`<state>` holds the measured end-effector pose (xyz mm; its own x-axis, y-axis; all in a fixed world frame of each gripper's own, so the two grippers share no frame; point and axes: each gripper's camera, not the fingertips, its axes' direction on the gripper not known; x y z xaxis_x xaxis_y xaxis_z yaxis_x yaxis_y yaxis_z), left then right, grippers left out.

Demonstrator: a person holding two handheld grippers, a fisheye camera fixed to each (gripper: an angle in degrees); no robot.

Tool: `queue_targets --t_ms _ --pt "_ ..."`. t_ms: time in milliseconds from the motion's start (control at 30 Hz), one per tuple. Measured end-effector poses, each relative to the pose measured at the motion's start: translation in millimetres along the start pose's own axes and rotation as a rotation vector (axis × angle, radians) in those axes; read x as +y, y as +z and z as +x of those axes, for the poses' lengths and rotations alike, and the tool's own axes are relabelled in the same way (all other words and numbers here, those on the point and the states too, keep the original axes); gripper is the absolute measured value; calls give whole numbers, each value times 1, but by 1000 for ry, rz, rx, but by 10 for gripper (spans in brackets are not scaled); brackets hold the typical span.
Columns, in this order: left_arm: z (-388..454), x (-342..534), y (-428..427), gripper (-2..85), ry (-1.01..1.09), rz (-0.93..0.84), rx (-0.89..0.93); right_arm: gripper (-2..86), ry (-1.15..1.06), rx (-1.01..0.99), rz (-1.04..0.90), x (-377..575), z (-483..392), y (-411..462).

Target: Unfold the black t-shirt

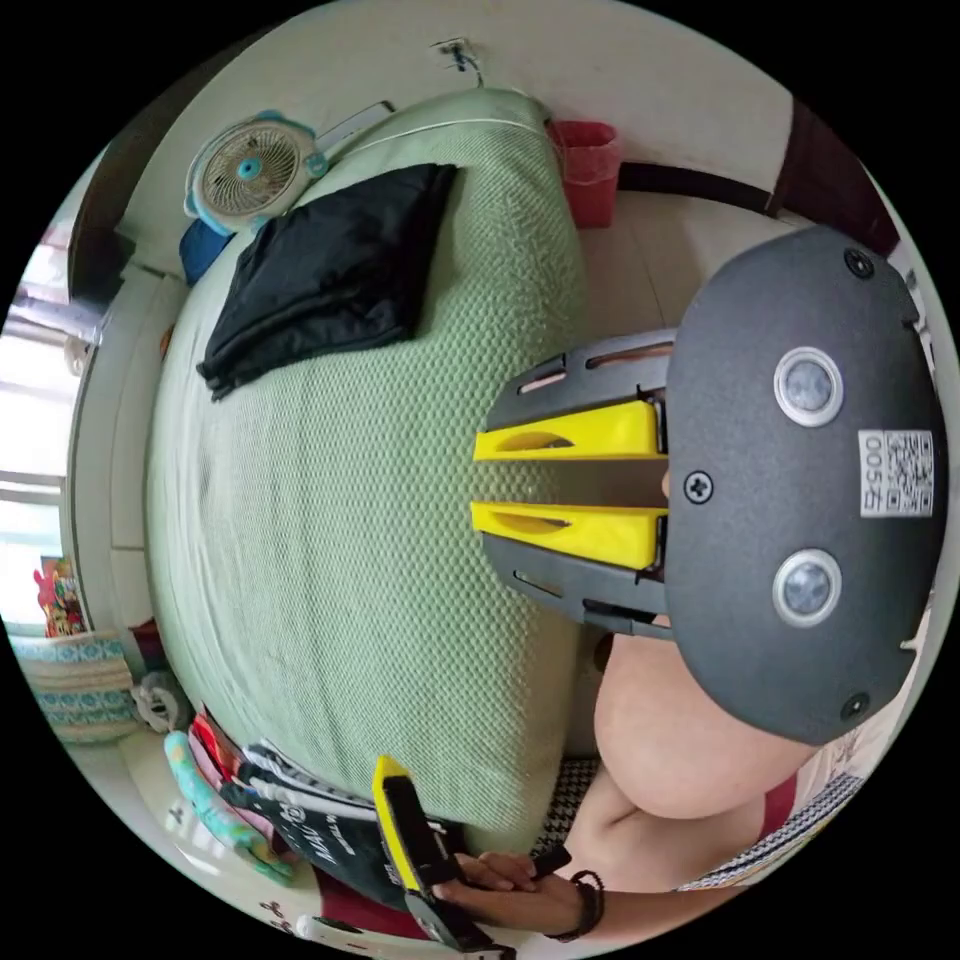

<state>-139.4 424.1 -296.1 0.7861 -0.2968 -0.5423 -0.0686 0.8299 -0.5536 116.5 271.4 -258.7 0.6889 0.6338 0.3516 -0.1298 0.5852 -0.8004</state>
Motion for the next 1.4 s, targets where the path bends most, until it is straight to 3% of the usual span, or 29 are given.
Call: queue_targets --t_ms 133,300,533,700,967,1100,1200,1400 --pt "20 -26 43 -4 44 -33 -80 49 44 50 24 -4 11 12" --pt "32 -54 68 -6 15 -82 -55 40 40 100 44 -3 10 16" --pt "64 -79 101 -6 81 -68 -168 24 85 -1 7 -9 41 11" --pt "74 -97 119 -6 107 -87 -188 21 -25 33 19 -8 41 9" --pt "81 -125 130 -4 90 -129 -210 16 6 -112 17 -8 79 -7" --pt "90 -134 107 -2 103 37 -89 10 116 -88 141 -3 108 -37" --pt "94 -140 91 -2 132 120 2 54 142 -86 238 -12 132 -64" --pt "75 -155 83 -2 61 185 139 101 139 70 155 -69 162 -73"
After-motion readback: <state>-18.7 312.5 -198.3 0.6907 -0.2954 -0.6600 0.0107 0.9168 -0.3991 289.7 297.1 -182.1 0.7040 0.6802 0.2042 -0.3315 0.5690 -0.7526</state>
